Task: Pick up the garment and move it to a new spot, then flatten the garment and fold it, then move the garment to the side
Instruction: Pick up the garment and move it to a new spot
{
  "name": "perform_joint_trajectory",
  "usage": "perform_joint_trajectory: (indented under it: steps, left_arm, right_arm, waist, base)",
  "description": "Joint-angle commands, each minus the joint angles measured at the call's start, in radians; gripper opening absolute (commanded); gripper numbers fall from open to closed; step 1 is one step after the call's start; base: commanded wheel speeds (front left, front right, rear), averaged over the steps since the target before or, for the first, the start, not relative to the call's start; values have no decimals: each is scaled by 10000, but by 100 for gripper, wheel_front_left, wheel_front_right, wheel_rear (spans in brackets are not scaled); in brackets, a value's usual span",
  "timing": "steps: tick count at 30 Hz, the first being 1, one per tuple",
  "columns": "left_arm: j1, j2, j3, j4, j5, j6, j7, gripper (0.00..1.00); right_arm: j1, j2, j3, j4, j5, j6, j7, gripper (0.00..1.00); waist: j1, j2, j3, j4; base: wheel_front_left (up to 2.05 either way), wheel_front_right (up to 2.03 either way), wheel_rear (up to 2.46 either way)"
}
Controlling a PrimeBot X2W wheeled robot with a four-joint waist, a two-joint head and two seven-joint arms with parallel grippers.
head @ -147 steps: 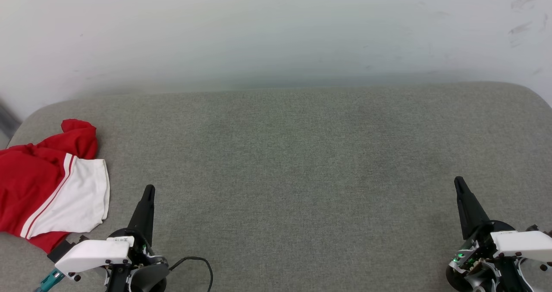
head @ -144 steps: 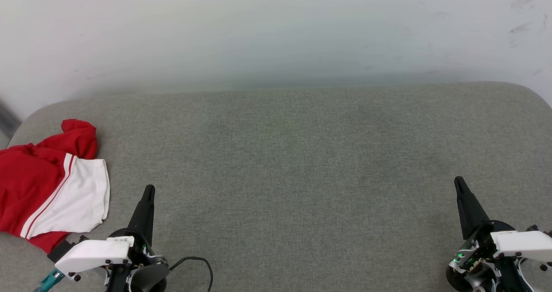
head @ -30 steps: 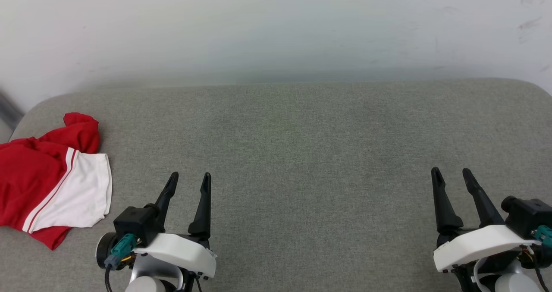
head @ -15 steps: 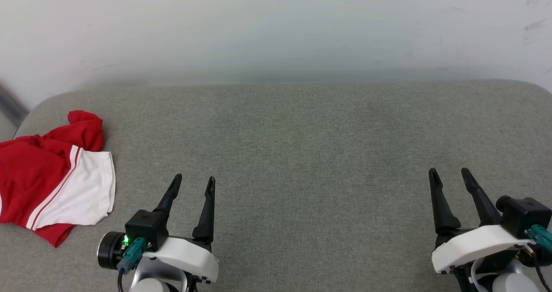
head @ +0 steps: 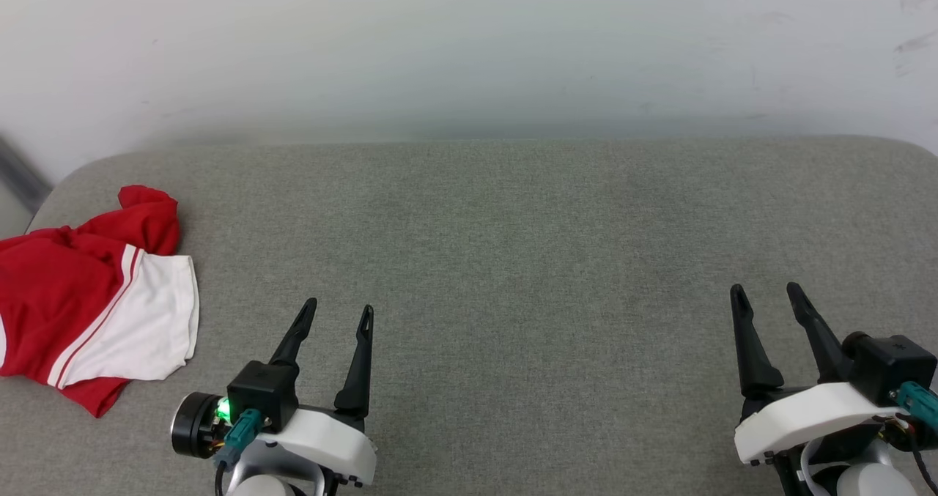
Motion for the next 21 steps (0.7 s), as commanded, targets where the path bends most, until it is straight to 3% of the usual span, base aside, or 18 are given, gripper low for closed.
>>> perform_joint_trajectory:
  steps: [1, 13, 21]
  left_arm:
    - [-60, -9, 26, 5, 136, -10, -65, 100]
    - [-176, -120, 255, 102, -54, -188, -95, 100]
    - [-336, -156, 463, 79, -66, -148, -95, 100]
  right_arm:
    - [113, 4, -2, -52, -129, 0, -43, 100]
    - [161, 5, -38, -79, -39, 0, 38, 100]
    - [142, 5, 2, -381, -575, 0, 247, 100]
  waist:
    - [0, 0, -5, 5]
    - [0, 0, -13, 142]
    - [0, 0, 116, 931]
  base:
    - [0, 0, 0]
    - [0, 0, 0]
    - [0, 0, 0]
